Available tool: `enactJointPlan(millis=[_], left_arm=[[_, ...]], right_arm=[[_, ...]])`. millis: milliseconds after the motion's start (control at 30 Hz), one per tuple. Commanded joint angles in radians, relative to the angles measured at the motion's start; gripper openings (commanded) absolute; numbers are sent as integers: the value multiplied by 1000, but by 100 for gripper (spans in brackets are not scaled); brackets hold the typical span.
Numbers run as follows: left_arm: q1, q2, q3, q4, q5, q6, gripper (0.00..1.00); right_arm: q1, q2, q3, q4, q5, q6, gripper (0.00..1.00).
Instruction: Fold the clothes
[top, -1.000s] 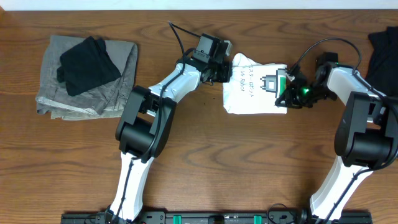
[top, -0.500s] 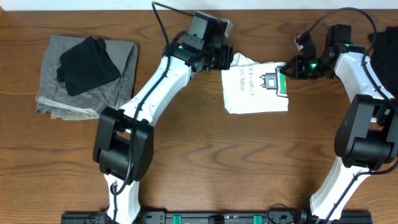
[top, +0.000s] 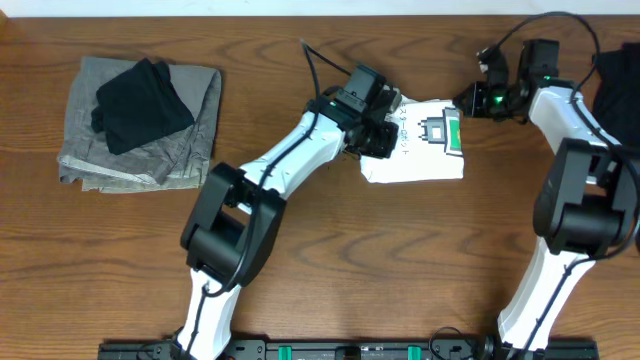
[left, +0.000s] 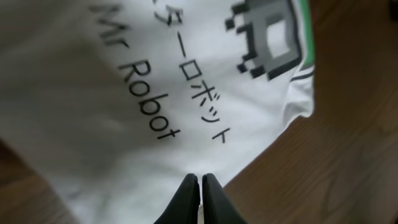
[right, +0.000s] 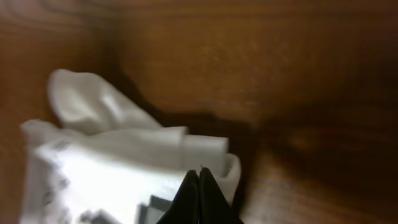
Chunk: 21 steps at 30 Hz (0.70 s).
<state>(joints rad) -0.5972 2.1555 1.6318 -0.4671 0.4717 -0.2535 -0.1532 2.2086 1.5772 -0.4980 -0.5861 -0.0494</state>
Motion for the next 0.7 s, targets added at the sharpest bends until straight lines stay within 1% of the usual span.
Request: enactJointPlan(millis=[0, 200, 333, 400, 500, 600, 667], left_arm=[[-3, 65, -8, -1, 6, 23, 7], [-4, 143, -8, -7, 7, 23, 7], [-5, 151, -7, -36, 14, 44, 7], [-6, 133, -7, -61, 14, 77, 7], [-5, 83, -4, -75, 14, 93, 7], [2, 5, -2, -38, 4, 103, 7], [8, -39, -3, 8, -34, 103, 7]], right_arm=[[-6, 52, 12, 13, 11, 34, 1], [-6, 123, 12, 24, 60, 34, 1], [-6, 136, 13, 29, 63, 22, 1], [-7, 129, 16, 36, 62, 19, 1], [-7, 114, 45, 35, 31, 13, 1], [-7, 91, 99, 29, -64, 11, 1], [-7, 76, 146, -5, -133, 12, 1]])
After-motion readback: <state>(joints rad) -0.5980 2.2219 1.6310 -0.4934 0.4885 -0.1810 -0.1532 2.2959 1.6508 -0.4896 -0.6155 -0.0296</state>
